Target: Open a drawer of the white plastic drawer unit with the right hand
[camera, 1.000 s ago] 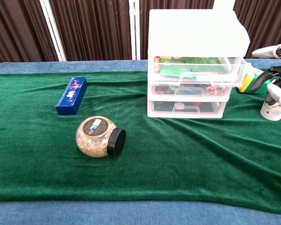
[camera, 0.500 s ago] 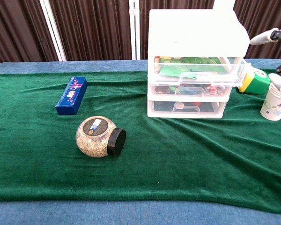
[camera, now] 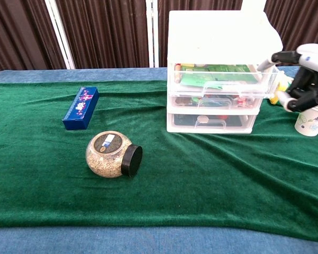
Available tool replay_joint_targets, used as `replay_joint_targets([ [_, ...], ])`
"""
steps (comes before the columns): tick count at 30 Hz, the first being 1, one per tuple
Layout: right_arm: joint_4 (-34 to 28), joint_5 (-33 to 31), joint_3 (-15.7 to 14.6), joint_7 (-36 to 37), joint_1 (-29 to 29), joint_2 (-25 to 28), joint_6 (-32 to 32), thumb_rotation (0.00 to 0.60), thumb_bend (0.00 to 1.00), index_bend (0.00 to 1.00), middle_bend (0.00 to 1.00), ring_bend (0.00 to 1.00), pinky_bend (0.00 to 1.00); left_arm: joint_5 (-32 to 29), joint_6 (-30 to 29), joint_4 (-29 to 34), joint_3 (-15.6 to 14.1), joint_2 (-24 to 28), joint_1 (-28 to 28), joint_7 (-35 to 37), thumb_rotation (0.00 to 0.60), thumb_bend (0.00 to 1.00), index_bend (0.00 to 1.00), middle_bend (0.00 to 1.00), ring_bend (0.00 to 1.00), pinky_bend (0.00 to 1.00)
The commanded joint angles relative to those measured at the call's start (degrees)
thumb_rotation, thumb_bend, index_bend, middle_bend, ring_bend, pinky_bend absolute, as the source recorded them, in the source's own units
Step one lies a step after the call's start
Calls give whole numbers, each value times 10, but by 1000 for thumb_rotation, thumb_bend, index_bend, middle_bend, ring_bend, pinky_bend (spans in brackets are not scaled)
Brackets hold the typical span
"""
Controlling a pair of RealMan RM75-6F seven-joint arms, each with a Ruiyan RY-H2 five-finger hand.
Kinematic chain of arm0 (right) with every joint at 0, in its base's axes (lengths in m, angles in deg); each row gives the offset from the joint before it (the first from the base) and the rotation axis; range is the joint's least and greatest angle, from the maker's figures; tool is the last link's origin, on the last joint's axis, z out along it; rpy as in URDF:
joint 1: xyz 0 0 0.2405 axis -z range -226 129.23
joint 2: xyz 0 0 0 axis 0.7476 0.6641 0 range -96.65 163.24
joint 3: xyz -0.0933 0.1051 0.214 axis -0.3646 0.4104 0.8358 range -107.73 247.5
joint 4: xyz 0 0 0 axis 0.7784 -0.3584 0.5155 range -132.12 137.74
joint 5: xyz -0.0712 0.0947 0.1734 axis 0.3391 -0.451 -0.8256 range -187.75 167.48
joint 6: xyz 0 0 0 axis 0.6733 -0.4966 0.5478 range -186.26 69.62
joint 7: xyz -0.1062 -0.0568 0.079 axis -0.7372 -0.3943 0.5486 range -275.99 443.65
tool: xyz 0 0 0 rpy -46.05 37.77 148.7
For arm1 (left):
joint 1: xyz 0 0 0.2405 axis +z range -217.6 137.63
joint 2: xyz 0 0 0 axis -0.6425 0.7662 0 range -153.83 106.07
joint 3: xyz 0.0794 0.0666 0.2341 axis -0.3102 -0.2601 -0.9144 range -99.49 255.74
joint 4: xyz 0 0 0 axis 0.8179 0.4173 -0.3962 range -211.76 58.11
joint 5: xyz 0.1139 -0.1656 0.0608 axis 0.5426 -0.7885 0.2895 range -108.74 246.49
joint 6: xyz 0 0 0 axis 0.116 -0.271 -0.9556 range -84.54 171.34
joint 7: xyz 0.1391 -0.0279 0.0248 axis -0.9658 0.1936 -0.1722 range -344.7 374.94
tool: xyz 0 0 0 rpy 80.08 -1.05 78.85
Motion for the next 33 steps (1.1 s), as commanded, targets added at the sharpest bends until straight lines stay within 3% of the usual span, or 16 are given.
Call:
replay_joint_targets([
  [1, 1, -10, 4, -9, -8, -8, 4, 600, 506, 222, 970, 993, 835, 2, -1, 2, -1, 2, 0, 1, 600, 157, 0, 0, 0, 0],
  [16, 19, -85, 22, -60, -52, -29, 8, 600, 541, 277, 971, 993, 835, 2, 3, 4, -2, 2, 0, -8, 600, 158, 0, 0, 0, 0],
  [24, 19, -89, 17, -60, -60, -34, 15, 600, 576, 427, 974, 994, 835, 2, 3, 5, -2, 3, 0, -7, 600, 157, 0, 0, 0, 0],
  [33, -12, -81, -4, -73, -60, -29, 39, 600, 603, 492, 979, 996, 842, 1, 4, 6, -2, 4, 0, -4, 600, 157, 0, 0, 0, 0],
])
